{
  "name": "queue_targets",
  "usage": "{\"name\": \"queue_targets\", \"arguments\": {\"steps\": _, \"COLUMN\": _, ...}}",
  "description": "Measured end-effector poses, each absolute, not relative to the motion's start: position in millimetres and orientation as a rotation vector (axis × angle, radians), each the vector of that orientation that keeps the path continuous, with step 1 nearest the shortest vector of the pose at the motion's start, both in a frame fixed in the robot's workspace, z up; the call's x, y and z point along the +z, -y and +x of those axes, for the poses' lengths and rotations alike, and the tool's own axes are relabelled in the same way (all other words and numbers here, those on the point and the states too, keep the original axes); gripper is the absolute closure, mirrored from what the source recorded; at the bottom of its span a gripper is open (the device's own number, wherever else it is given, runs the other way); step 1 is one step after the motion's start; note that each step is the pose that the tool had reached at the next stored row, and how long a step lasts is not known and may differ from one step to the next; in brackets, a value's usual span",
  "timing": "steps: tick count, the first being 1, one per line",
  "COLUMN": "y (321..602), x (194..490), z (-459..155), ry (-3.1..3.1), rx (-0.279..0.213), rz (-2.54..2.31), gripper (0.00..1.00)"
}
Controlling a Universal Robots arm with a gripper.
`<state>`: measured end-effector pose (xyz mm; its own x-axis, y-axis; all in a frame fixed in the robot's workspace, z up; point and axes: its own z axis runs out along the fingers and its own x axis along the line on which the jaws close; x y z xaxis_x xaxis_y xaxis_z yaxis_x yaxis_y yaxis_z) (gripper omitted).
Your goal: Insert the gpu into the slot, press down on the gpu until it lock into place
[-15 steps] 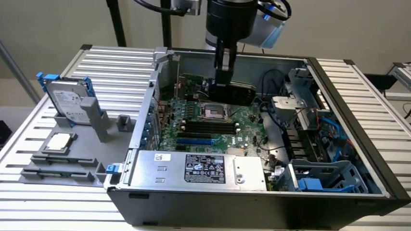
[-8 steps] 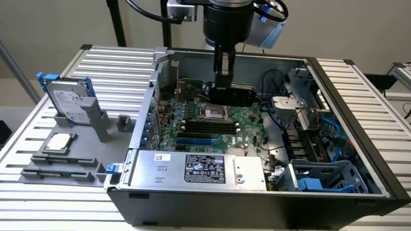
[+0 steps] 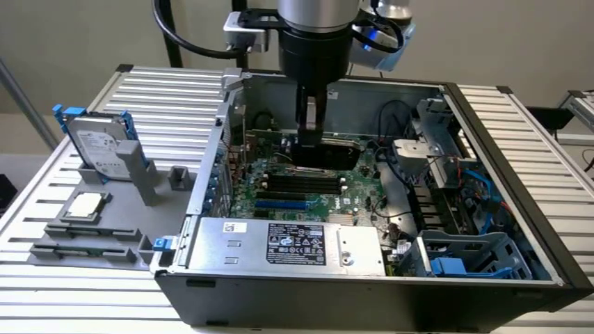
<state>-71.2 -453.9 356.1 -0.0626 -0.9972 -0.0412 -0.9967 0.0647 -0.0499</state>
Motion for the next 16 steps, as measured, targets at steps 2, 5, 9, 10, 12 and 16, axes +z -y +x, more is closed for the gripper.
{"name": "queue_targets", "arguments": {"steps": 2, "y": 458.3, "x": 352.3, "z": -74.9, "ry": -2.244, "rx": -0.013, "rz": -2.105, "gripper": 0.73}}
{"name": "queue_targets", "arguments": {"steps": 5, "y": 459.1, "x": 346.9, "z": -80.8, "ry": -2.244, "rx": -0.013, "rz": -2.105, "gripper": 0.73}}
{"name": "queue_targets", "arguments": {"steps": 9, "y": 459.1, "x": 339.7, "z": -88.6, "ry": -2.244, "rx": -0.013, "rz": -2.105, "gripper": 0.73}}
{"name": "queue_targets", "arguments": {"steps": 10, "y": 459.1, "x": 337.9, "z": -89.5, "ry": -2.244, "rx": -0.013, "rz": -2.105, "gripper": 0.73}}
{"name": "queue_targets", "arguments": {"steps": 12, "y": 458.9, "x": 334.2, "z": -90.4, "ry": -2.244, "rx": -0.013, "rz": -2.105, "gripper": 0.73}}
{"name": "queue_targets", "arguments": {"steps": 16, "y": 457.9, "x": 326.9, "z": -90.9, "ry": -2.244, "rx": -0.013, "rz": -2.105, "gripper": 0.73}}
